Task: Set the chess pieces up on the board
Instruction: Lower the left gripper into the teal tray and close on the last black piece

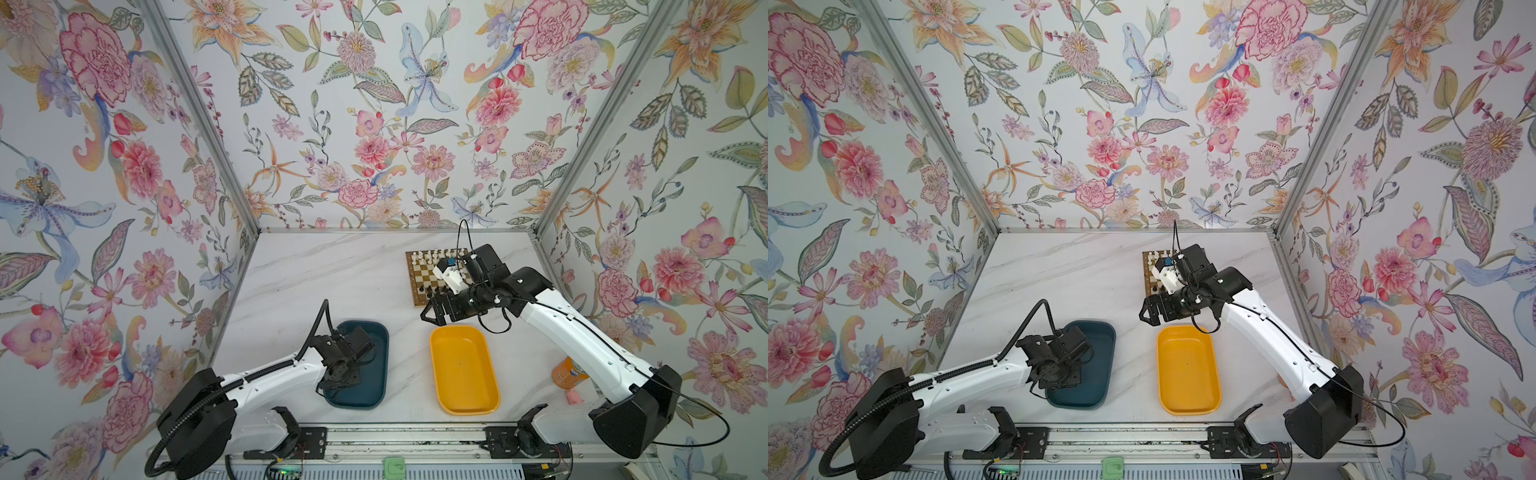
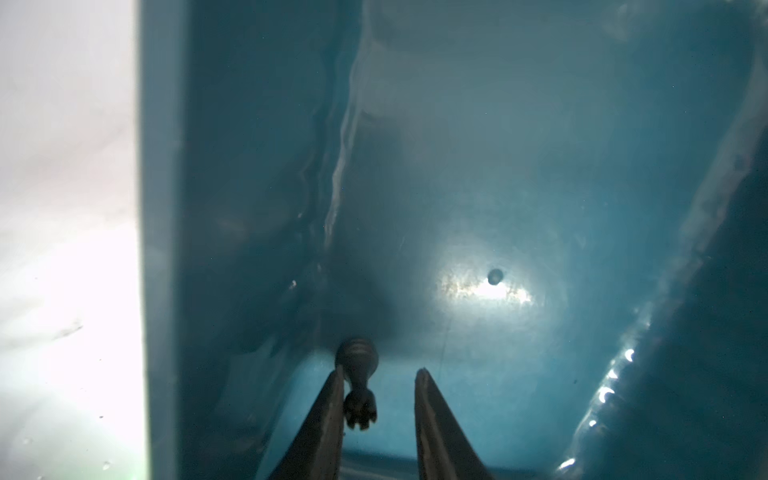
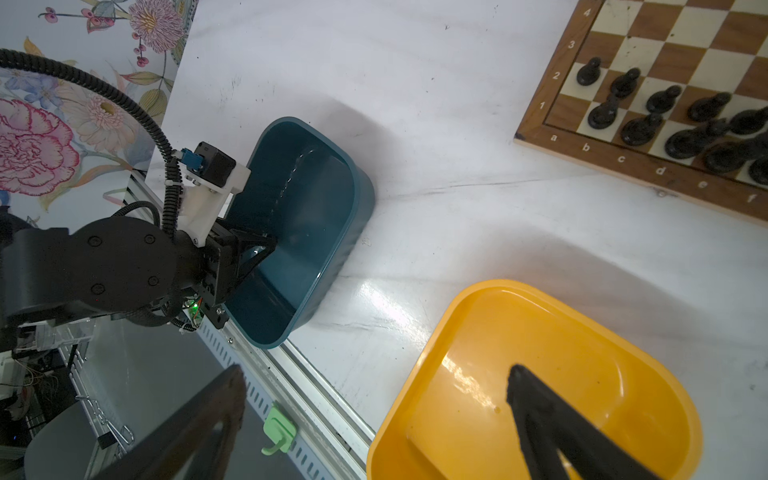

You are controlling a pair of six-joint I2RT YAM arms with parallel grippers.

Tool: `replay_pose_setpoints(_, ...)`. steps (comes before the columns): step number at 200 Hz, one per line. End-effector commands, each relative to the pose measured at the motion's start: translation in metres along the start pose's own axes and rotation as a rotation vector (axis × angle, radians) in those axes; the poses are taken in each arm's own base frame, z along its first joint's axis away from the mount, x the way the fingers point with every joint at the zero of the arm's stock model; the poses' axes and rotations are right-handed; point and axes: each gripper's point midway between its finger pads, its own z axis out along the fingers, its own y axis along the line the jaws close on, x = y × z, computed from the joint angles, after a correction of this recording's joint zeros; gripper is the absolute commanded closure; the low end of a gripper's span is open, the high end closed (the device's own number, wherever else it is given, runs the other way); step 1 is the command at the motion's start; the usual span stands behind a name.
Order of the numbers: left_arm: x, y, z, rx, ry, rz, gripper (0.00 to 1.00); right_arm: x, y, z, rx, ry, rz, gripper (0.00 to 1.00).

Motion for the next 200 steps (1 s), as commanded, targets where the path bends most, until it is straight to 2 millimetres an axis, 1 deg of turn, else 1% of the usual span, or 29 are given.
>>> replay_pose_setpoints(1,0.0058,0.0105,0.0014,-0.016,0.014,0.001,0.71,-0.0047,0.0012,-0.0009,-0.004,-0.005,-0.006,0.01)
replay_pose_setpoints(46,0.0091,0.0147,0.0027,-0.015,0.013,-0.01,0.74,-0.003,0.0018,-0.0004,-0.004,-0.001,-0.008,0.01)
replay_pose_setpoints(130,0.0095,0.0155,0.0037,-0.022,0.017,-0.004,0.89,-0.0001,0.0002,0.0008,0.001,0.004,-0.007,0.01)
replay_pose_setpoints(161,0.0109,0.0153,0.0044,-0.02,0.023,-0.002,0.9,0.0011,-0.0007,0.001,0.005,0.007,-0.004,0.01)
replay_pose_setpoints(184,0.0084,0.0125,0.0016,-0.018,0.023,0.006,0.93,0.0025,-0.0024,0.0018,0.01,0.01,-0.002,0.01)
replay_pose_setpoints(200,0.0032,0.0086,-0.0028,-0.016,0.013,0.012,0.94,0.0013,-0.0013,0.002,0.005,0.01,-0.002,0.01)
